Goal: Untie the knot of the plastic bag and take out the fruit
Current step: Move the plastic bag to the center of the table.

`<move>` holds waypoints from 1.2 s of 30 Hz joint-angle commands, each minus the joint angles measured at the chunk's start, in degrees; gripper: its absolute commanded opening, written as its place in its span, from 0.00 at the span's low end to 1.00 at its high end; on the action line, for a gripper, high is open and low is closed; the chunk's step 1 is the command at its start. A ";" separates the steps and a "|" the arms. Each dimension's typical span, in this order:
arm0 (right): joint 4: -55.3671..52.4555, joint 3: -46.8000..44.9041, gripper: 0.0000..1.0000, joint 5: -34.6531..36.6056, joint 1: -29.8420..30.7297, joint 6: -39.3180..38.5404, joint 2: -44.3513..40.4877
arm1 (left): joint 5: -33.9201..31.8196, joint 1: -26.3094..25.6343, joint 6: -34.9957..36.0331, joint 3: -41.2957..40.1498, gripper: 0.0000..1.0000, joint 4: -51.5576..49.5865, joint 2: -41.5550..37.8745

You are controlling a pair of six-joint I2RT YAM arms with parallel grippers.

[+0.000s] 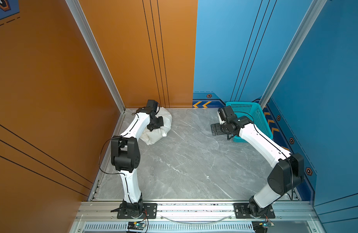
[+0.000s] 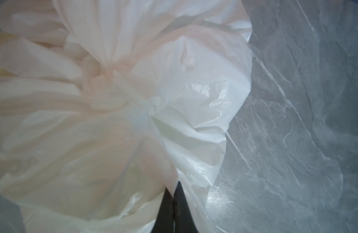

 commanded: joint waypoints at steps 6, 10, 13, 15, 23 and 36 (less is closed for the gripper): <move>0.64 -2.06 1.00 -0.62 0.84 1.02 -2.61 | 3.89 -13.41 -1.56 -12.12 0.00 4.94 -9.36; 0.57 -3.73 1.00 -0.81 0.50 0.90 -4.22 | 4.95 -20.76 -2.69 -17.51 0.00 7.49 -12.48; 0.57 -5.42 1.00 -2.22 -0.31 0.93 -5.66 | 4.90 -26.90 -4.28 -20.85 0.00 9.30 -14.28; 0.57 -6.65 1.00 -3.28 -0.73 1.08 -6.70 | 4.86 -30.73 -6.35 -23.12 0.00 11.20 -14.90; -0.34 -10.77 1.00 -7.84 -0.53 2.29 -9.47 | 5.01 -39.69 -11.30 -22.88 0.32 14.78 -14.36; -0.58 -15.22 1.00 -12.40 4.14 4.03 -14.68 | -5.27 -35.91 -12.45 -25.75 0.64 7.01 -30.47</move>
